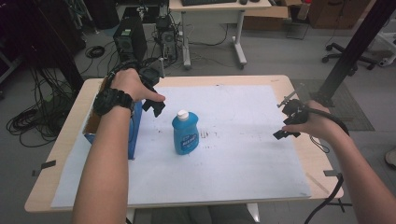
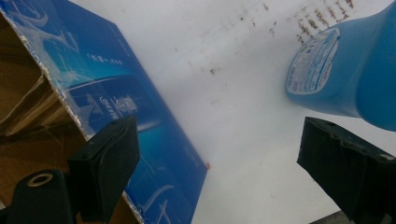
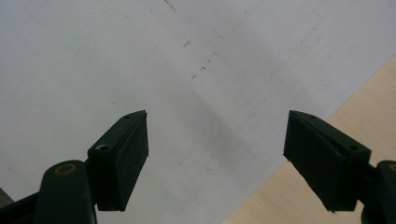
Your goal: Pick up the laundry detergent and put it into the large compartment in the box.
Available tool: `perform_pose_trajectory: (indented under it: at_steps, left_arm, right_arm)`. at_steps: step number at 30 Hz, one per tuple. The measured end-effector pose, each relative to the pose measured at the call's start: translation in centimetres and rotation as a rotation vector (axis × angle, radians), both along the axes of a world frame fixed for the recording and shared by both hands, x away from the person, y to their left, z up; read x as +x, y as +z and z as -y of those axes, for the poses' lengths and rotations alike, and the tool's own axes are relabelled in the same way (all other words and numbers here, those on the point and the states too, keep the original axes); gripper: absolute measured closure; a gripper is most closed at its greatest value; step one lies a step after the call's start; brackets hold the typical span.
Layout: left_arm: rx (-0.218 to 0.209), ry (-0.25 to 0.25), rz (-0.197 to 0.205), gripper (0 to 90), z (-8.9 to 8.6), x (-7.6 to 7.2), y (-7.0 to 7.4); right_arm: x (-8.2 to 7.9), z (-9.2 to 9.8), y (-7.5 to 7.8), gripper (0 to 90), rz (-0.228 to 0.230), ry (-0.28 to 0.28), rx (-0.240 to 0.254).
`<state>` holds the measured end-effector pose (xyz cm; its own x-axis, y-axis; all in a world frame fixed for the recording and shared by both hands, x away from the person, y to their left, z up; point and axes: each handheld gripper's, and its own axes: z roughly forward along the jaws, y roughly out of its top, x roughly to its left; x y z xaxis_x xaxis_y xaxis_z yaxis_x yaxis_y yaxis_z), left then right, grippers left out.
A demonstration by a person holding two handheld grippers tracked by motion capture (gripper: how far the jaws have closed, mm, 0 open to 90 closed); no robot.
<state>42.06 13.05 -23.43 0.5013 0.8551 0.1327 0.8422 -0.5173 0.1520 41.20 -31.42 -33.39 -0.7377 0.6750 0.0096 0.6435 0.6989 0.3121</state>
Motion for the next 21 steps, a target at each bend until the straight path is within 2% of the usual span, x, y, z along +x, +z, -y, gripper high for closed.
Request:
perform_pose_trajectory:
  at_steps: [6,14,21]
  left_arm:
    - [-0.005,-0.003,0.0,13.1,0.03,0.2,-0.03]
    - [0.01,-0.012,-0.003,13.1,0.16,0.43,0.09]
    - [0.011,-0.009,0.008,13.2,0.33,0.24,0.25]
  right_arm:
    - [-0.22,0.0,0.2,22.4,0.003,0.002,0.002]
    - [-0.41,0.0,0.45,22.5,0.013,0.008,0.004]
    - [-0.57,-0.03,0.6,22.5,0.019,0.015,0.004]
